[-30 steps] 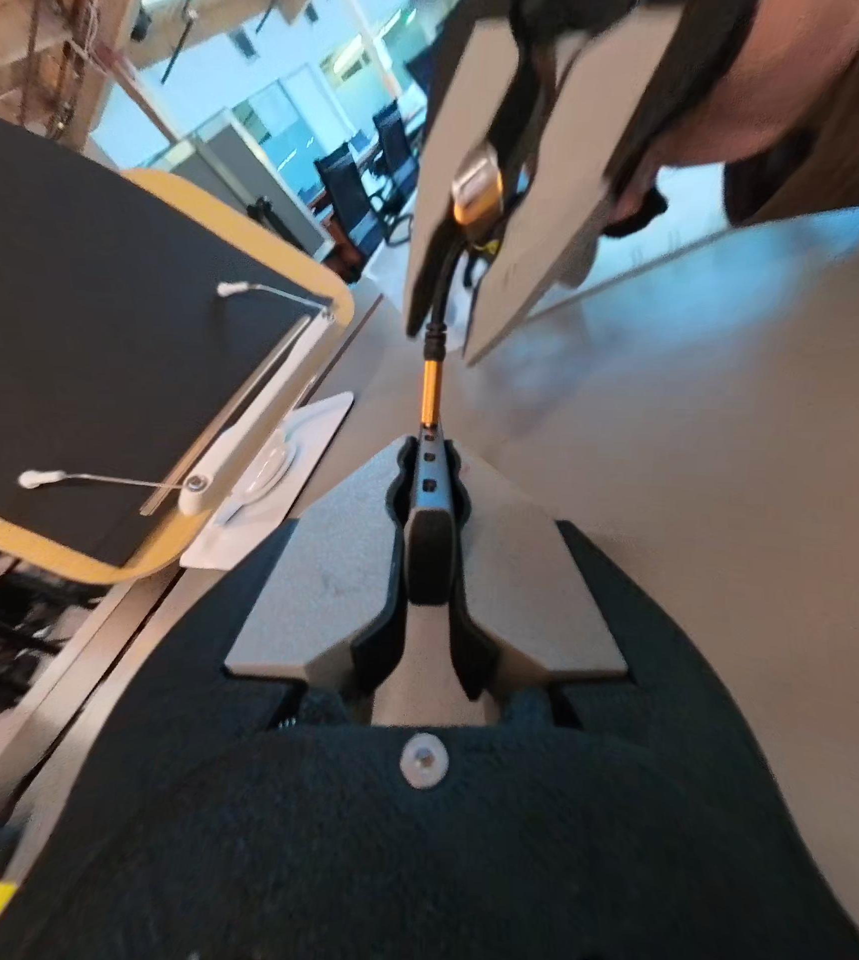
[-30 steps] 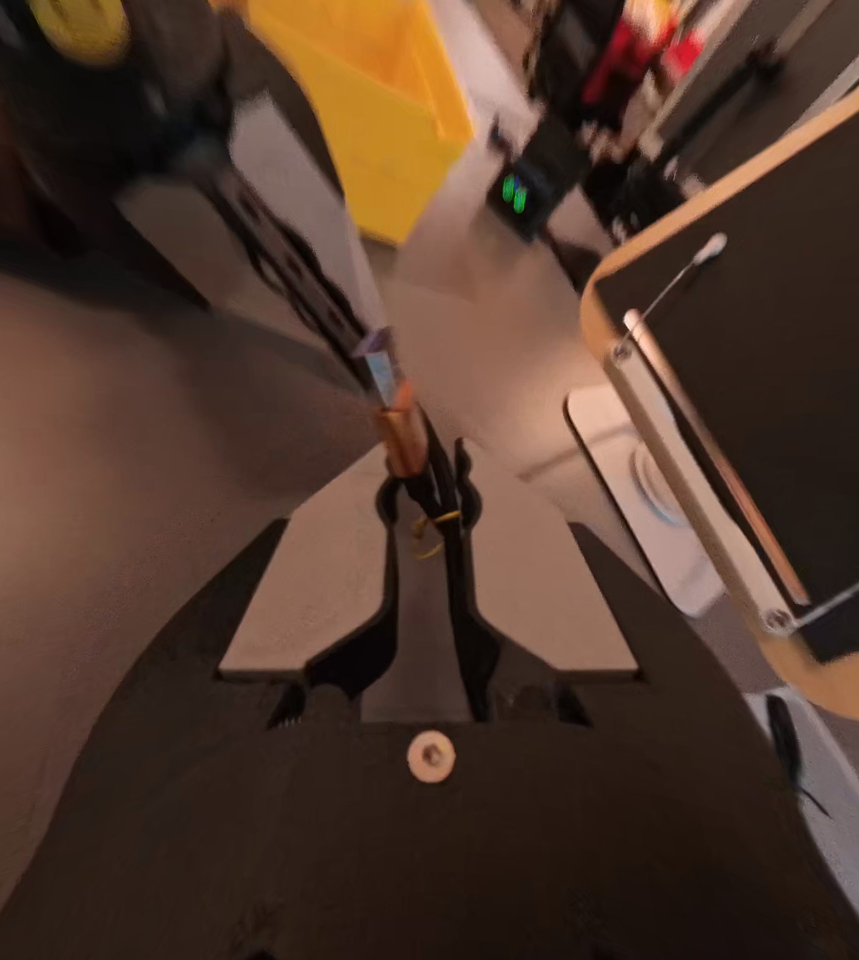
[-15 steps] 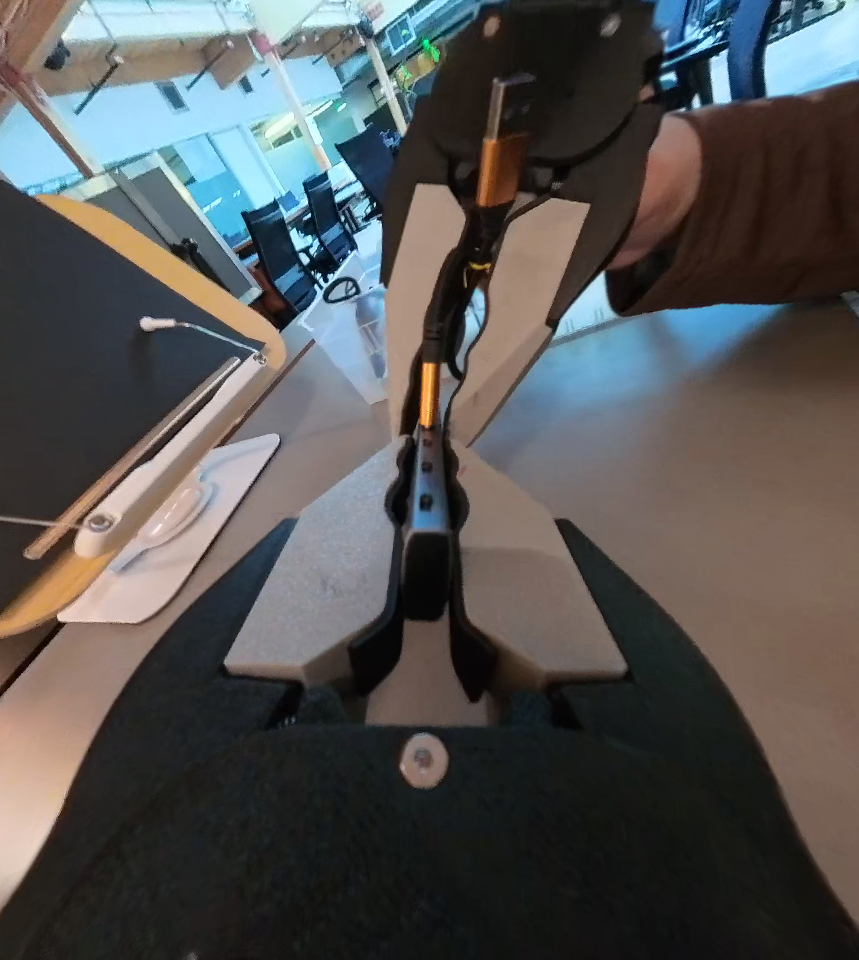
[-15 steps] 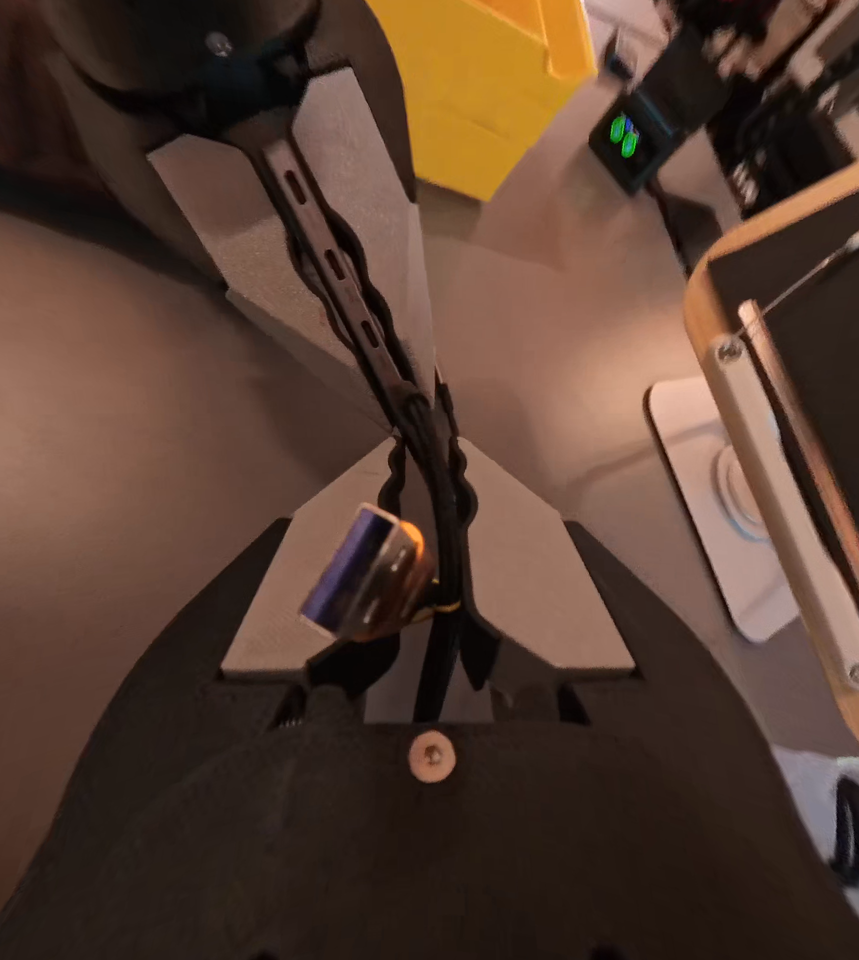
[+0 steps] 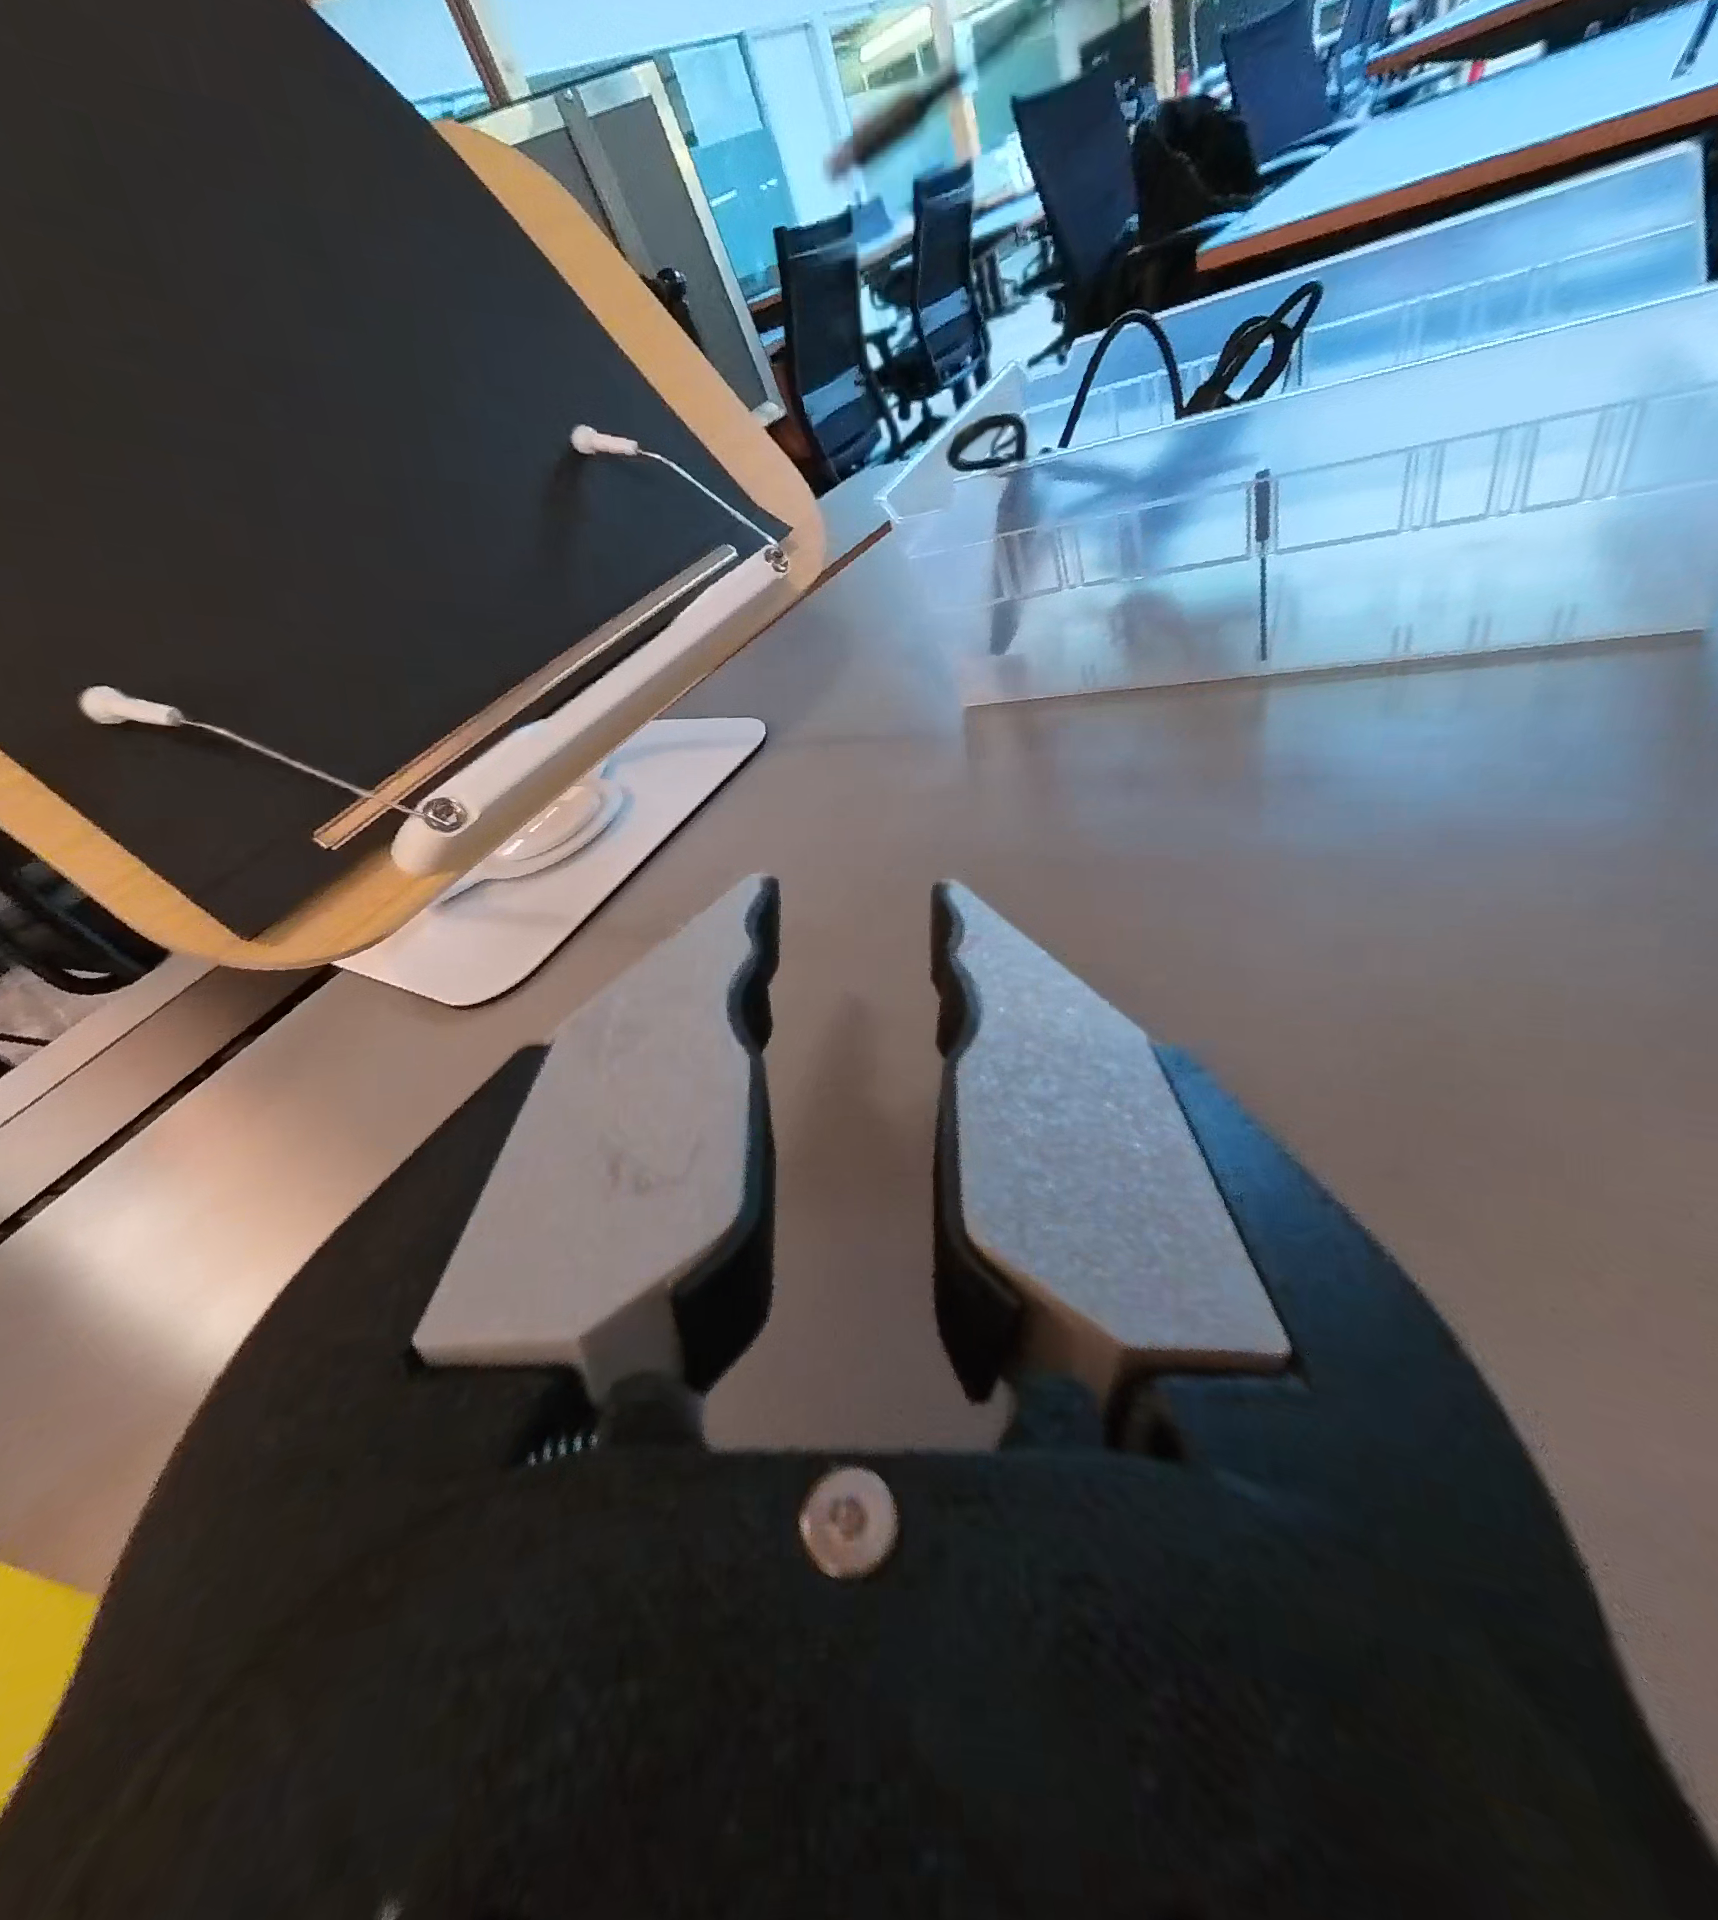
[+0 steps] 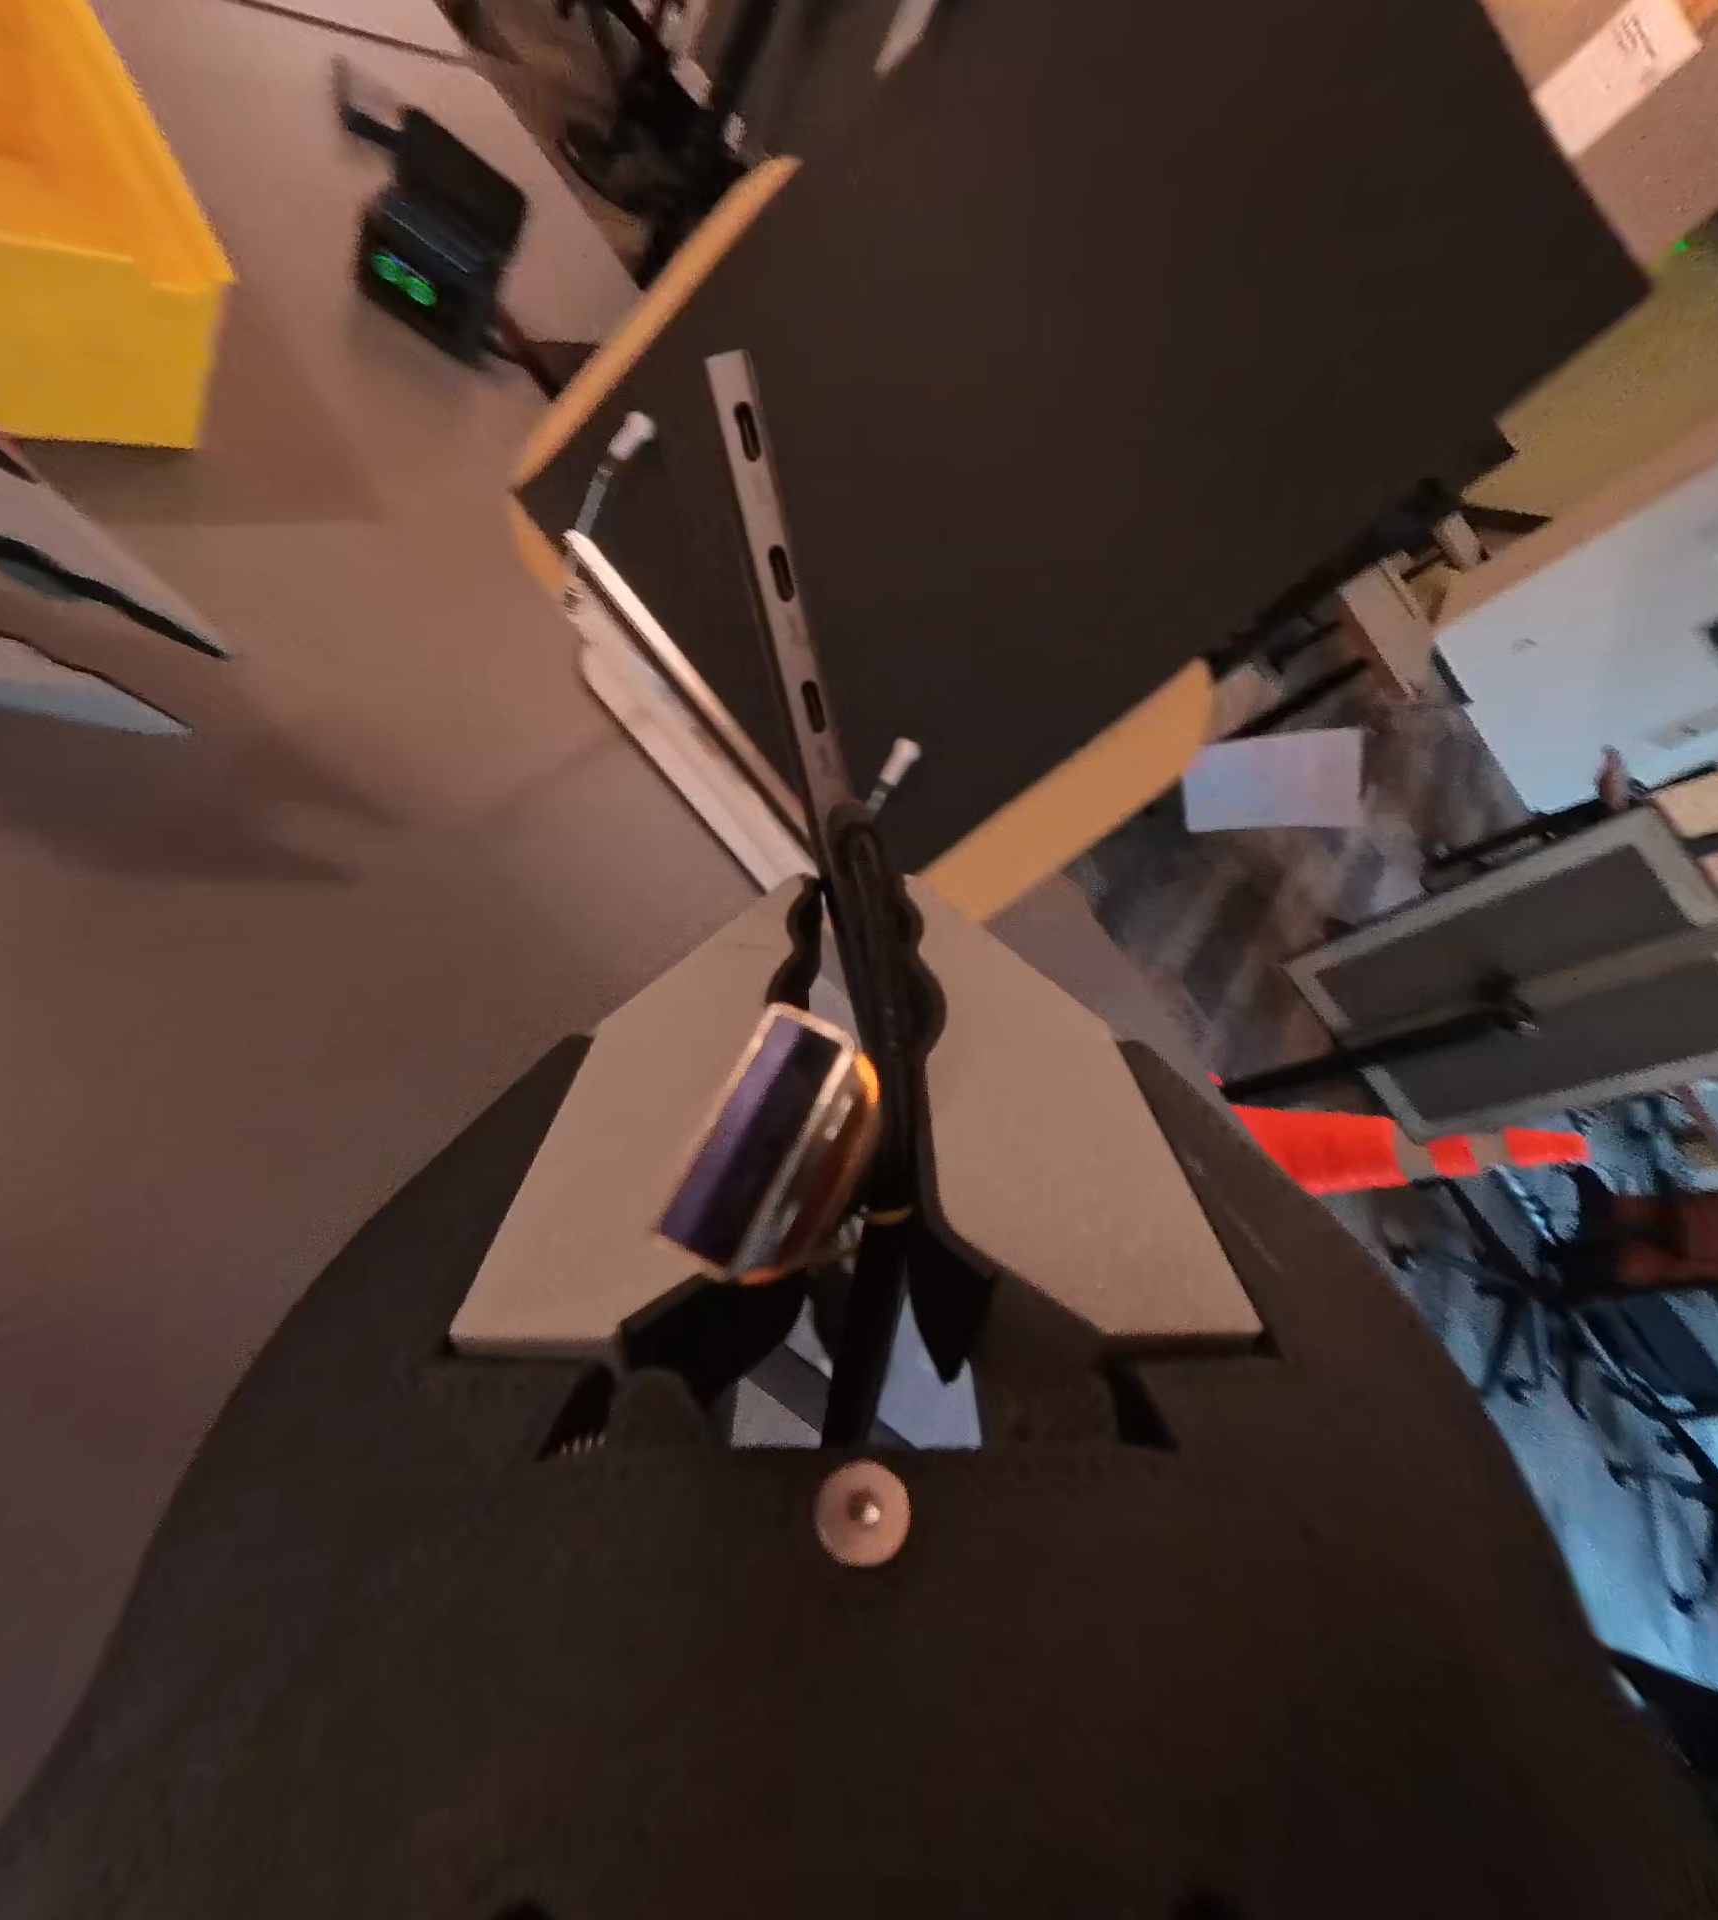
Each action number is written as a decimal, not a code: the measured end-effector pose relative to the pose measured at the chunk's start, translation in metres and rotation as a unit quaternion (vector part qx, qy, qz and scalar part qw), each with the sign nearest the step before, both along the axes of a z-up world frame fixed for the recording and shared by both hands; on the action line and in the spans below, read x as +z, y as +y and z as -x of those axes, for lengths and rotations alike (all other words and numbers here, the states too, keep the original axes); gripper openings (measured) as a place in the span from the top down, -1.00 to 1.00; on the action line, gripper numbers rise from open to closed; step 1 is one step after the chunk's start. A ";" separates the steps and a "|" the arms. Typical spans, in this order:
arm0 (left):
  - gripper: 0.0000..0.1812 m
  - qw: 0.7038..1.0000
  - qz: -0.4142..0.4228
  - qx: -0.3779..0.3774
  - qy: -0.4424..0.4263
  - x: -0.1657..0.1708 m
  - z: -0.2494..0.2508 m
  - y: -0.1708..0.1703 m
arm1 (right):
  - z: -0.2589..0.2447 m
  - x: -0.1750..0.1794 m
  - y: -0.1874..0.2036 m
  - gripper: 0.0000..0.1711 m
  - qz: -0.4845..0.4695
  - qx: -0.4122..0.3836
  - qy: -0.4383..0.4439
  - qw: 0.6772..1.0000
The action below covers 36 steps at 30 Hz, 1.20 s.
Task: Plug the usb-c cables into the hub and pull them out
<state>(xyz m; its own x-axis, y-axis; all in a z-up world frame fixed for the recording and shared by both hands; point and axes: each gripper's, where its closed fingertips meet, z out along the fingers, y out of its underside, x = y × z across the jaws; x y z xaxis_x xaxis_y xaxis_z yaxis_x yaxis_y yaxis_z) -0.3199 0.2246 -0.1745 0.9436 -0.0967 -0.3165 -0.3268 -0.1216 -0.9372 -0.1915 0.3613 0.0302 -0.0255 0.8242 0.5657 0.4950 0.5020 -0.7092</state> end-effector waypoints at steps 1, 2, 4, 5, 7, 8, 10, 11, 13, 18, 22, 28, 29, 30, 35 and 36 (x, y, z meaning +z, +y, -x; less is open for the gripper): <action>0.73 1.000 0.003 0.004 0.005 -0.002 0.000 0.000 | -0.006 0.009 0.013 0.87 -0.008 -0.012 -0.006 1.000; 0.75 1.000 0.005 0.008 0.009 -0.003 0.001 0.001 | -0.011 0.014 0.027 0.87 -0.015 -0.025 -0.018 0.999; 0.75 1.000 0.016 0.011 0.005 -0.007 0.001 0.002 | -0.017 0.012 0.057 0.87 -0.023 -0.057 -0.056 0.996; 0.76 1.000 0.020 0.011 0.002 -0.009 0.001 0.003 | -0.019 0.006 0.073 0.87 -0.027 -0.075 -0.078 0.994; 0.75 1.000 0.029 0.009 0.000 -0.012 0.000 0.003 | -0.020 -0.021 0.102 0.87 -0.032 -0.099 -0.152 0.983; 0.74 0.999 0.037 0.009 -0.001 -0.015 0.000 0.004 | -0.022 -0.044 0.114 0.87 -0.041 -0.098 -0.208 0.972; 0.73 0.998 0.055 0.008 0.002 -0.021 -0.001 0.005 | -0.025 -0.096 0.141 0.86 -0.082 -0.102 -0.312 0.941; 0.74 0.998 0.058 0.007 0.004 -0.023 -0.001 0.006 | -0.026 -0.123 0.153 0.86 -0.093 -0.106 -0.356 0.924; 0.74 0.998 0.069 0.002 0.013 -0.027 -0.004 0.007 | -0.023 -0.178 0.160 0.86 -0.062 -0.097 -0.427 0.897; 0.74 0.997 0.078 -0.007 0.025 -0.031 -0.009 0.007 | -0.009 -0.265 0.163 0.86 0.035 -0.101 -0.508 0.855; 0.68 0.996 0.084 -0.012 0.022 -0.033 -0.011 0.009 | -0.001 -0.273 0.156 0.82 0.124 -0.092 -0.487 0.859; 0.50 0.997 0.071 -0.017 0.020 -0.029 -0.013 0.006 | 0.011 -0.207 0.131 0.54 0.172 -0.058 -0.373 0.910; 0.47 0.997 0.067 -0.024 0.022 -0.028 -0.016 0.005 | 0.010 -0.192 0.125 0.44 0.178 -0.053 -0.343 0.921; 0.42 0.997 0.061 -0.031 0.023 -0.027 -0.019 0.003 | 0.008 -0.178 0.118 0.34 0.186 -0.046 -0.315 0.930; 0.41 0.999 0.005 -0.052 -0.015 -0.009 -0.040 -0.006 | -0.032 -0.139 0.098 0.19 0.190 -0.077 -0.204 0.957; 0.46 0.998 -0.008 -0.063 -0.026 -0.004 -0.050 -0.013 | -0.045 -0.136 0.092 0.19 0.195 -0.083 -0.187 0.959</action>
